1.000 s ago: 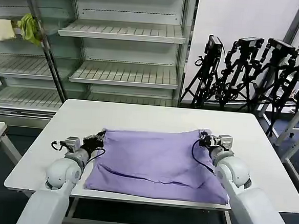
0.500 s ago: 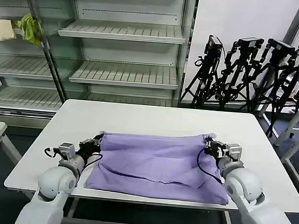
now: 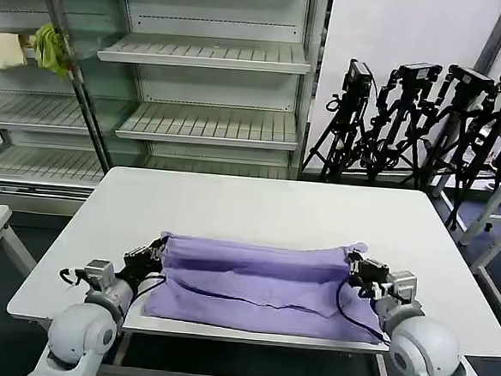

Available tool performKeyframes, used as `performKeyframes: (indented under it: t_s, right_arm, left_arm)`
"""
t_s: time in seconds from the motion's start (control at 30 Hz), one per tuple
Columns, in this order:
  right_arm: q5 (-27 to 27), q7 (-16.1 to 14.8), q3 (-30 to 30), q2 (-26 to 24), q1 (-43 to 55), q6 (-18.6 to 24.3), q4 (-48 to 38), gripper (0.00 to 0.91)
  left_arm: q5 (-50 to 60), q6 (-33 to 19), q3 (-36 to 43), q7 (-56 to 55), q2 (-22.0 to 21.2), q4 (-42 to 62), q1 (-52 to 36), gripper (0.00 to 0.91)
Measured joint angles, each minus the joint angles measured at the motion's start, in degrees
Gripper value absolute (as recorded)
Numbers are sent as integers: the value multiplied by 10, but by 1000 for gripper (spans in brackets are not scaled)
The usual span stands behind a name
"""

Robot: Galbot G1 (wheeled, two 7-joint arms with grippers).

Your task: Fold and organize the clothes.

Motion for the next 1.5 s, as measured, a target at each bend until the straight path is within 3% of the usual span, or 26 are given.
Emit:
performKeyframes:
  t_s: [0.67, 0.7, 0.73, 0.8, 1.5]
  right_arm:
    - [-28, -6, 11, -13, -49, 1, 25, 0]
    - [-31, -5, 11, -15, -51, 1, 26, 564]
    - [-34, -4, 11, -16, -53, 0, 27, 907]
    - [-41, -3, 12, -20, -57, 0, 29, 907]
    - [-138, 11, 36, -52, -123, -2, 59, 907]
  left_arm:
    - [16, -1, -2, 1, -13, -40, 61, 20]
    - [16, -1, -2, 1, -13, -41, 63, 161]
    - [17, 0, -3, 1, -13, -43, 65, 514]
    - [19, 2, -3, 0, -13, -46, 69, 907]
    - [43, 11, -16, -3, -10, -80, 119, 907]
